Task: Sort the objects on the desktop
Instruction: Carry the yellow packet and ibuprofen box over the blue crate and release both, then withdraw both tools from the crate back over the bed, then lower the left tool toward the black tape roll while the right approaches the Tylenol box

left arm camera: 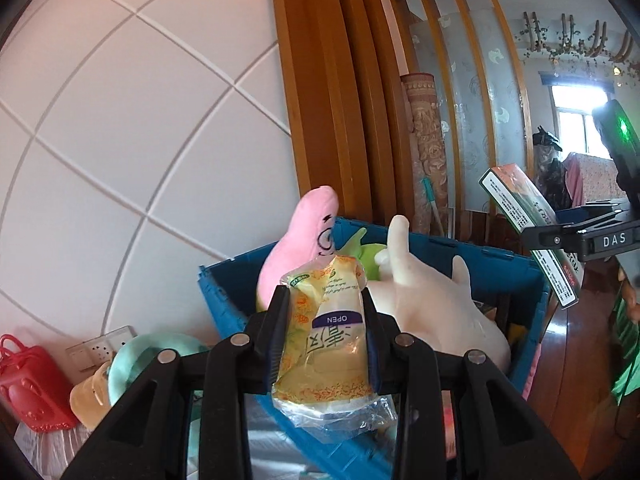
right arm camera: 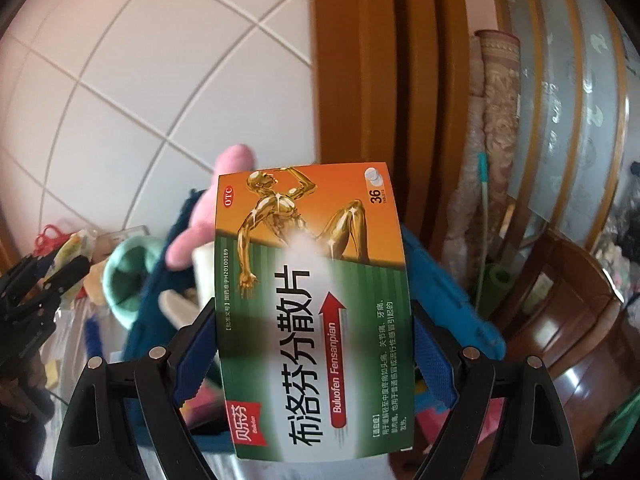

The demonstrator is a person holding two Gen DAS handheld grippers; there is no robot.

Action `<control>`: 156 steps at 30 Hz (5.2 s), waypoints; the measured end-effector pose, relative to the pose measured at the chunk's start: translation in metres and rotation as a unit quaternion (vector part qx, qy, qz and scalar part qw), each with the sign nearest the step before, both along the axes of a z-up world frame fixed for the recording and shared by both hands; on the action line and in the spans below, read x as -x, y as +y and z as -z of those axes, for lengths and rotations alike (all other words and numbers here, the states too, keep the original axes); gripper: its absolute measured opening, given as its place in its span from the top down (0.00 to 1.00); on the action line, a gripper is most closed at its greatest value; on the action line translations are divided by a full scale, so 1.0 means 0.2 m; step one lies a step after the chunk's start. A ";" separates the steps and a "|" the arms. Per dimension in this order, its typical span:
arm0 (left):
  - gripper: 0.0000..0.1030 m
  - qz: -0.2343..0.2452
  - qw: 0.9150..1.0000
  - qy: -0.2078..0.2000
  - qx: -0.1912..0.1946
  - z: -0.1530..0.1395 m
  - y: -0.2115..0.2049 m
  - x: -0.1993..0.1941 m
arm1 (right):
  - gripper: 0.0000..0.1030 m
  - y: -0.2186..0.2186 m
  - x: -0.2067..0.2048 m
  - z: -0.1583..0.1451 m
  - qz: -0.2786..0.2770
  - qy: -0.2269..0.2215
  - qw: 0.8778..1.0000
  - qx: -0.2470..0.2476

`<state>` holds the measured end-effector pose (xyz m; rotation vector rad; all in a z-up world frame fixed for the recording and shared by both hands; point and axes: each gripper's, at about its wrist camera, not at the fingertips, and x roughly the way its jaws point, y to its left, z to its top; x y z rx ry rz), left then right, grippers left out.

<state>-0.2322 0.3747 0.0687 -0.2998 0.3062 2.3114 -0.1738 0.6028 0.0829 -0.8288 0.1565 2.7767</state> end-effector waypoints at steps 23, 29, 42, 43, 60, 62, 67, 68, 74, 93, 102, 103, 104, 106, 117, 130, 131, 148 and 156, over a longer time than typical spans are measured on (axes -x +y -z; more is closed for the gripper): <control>0.00 -0.056 0.998 0.015 -0.033 -0.10 0.16 0.03 | 0.08 0.31 0.22 0.14 0.000 0.013 1.000 0.027; 0.00 -0.070 0.996 0.016 -0.043 -0.08 0.02 -0.02 | 0.08 0.22 0.17 0.10 -0.018 0.034 0.999 0.034; 0.00 -0.152 0.986 0.002 -0.068 0.09 -0.65 -0.11 | 0.01 -0.53 0.04 0.03 -0.140 0.103 0.985 0.009; 0.00 -0.156 0.985 0.001 -0.067 0.10 -0.69 -0.11 | 0.01 -0.61 0.05 0.04 -0.150 0.101 0.983 0.009; 0.00 -0.262 0.965 -0.004 -0.009 0.29 -1.97 -0.07 | 0.01 -1.76 0.20 0.43 -0.218 0.029 0.973 0.066; 0.00 -0.276 0.961 -0.012 -0.015 0.31 -2.09 -0.06 | 0.01 -1.84 0.23 0.50 -0.219 0.014 0.973 0.072; 0.00 -0.312 0.950 -0.011 -0.028 0.33 -2.27 -0.04 | 0.01 -1.96 0.34 0.66 -0.222 -0.026 0.972 0.075; 0.00 -0.323 0.946 -0.009 -0.025 0.33 -2.29 -0.03 | 0.01 -1.98 0.37 0.71 -0.223 -0.034 0.971 0.076; 0.00 -0.359 0.933 -0.016 -0.015 0.38 -2.37 0.00 | 0.01 -2.06 0.53 0.94 -0.245 -0.090 0.963 0.065; 0.00 -0.222 0.962 -0.150 0.054 1.15 -2.20 -0.07 | 0.01 -2.07 0.52 1.42 -0.239 -0.176 0.955 0.024; 0.00 -0.206 0.942 -0.248 0.096 1.53 -2.12 0.01 | 0.01 -1.81 0.39 1.61 -0.204 -0.207 0.957 -0.006; 0.00 -0.208 0.940 -0.254 0.098 1.55 -2.11 0.02 | 0.01 -1.77 0.39 1.62 -0.204 -0.209 0.956 -0.014; 0.00 -0.208 0.939 -0.255 0.096 1.56 -2.10 0.01 | 0.01 -1.75 0.40 1.63 -0.202 -0.209 0.956 -0.024; 0.00 -0.210 0.940 -0.252 0.099 1.58 -2.07 0.01 | 0.01 -1.69 0.44 1.67 -0.201 -0.213 0.955 -0.055; 0.00 -0.205 0.941 -0.245 0.110 1.56 -1.94 -0.01 | 0.03 -1.54 0.78 1.89 -0.211 -0.289 0.923 -0.138; 0.00 -0.206 0.946 -0.231 0.095 1.47 -1.90 0.02 | 0.01 -1.68 0.80 1.87 -0.260 -0.296 0.903 -0.170; 0.00 -0.208 0.946 -0.230 0.095 1.46 -1.91 0.02 | 0.01 -1.70 0.79 1.85 -0.263 -0.279 0.905 -0.186; 0.00 -0.214 0.947 -0.216 0.102 1.39 -1.91 -0.05 | 0.04 -1.32 1.23 2.01 -0.262 -0.354 0.898 0.007; 0.00 -0.211 0.938 -0.258 0.090 1.47 -1.88 -0.01 | 0.11 -1.31 1.23 2.01 -0.233 -0.334 0.913 -0.034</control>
